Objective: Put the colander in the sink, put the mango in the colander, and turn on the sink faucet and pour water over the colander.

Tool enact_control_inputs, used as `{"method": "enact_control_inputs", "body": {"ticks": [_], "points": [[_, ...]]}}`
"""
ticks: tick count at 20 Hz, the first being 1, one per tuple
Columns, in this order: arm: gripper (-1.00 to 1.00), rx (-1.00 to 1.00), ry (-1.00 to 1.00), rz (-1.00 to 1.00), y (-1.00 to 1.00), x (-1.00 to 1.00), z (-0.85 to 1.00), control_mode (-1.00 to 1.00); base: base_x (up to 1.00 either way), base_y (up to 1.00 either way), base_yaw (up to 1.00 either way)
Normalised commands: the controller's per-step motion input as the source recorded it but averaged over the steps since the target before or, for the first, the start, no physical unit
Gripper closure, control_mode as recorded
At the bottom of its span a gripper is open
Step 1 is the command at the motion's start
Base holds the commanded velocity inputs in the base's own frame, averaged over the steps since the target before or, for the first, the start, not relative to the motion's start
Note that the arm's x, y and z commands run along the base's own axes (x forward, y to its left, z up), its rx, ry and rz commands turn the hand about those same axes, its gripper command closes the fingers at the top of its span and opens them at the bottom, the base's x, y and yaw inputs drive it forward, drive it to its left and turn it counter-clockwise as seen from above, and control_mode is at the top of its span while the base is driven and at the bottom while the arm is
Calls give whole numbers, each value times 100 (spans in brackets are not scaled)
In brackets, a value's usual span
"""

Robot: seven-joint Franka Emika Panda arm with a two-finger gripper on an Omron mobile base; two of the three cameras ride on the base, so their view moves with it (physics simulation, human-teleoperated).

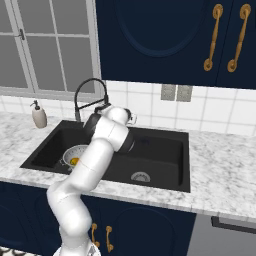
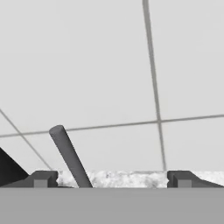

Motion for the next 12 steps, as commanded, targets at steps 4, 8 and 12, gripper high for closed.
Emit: {"method": "enact_control_inputs", "body": {"ticks": [4, 8, 12], "points": [[-100, 0, 0, 0, 0, 21, 0, -100, 0, 0, 0], [-100, 0, 0, 0, -9, 8, 0, -100, 0, 0, 0], [-100, 0, 0, 0, -33, 0, 0, -100, 0, 0, 0]]}}
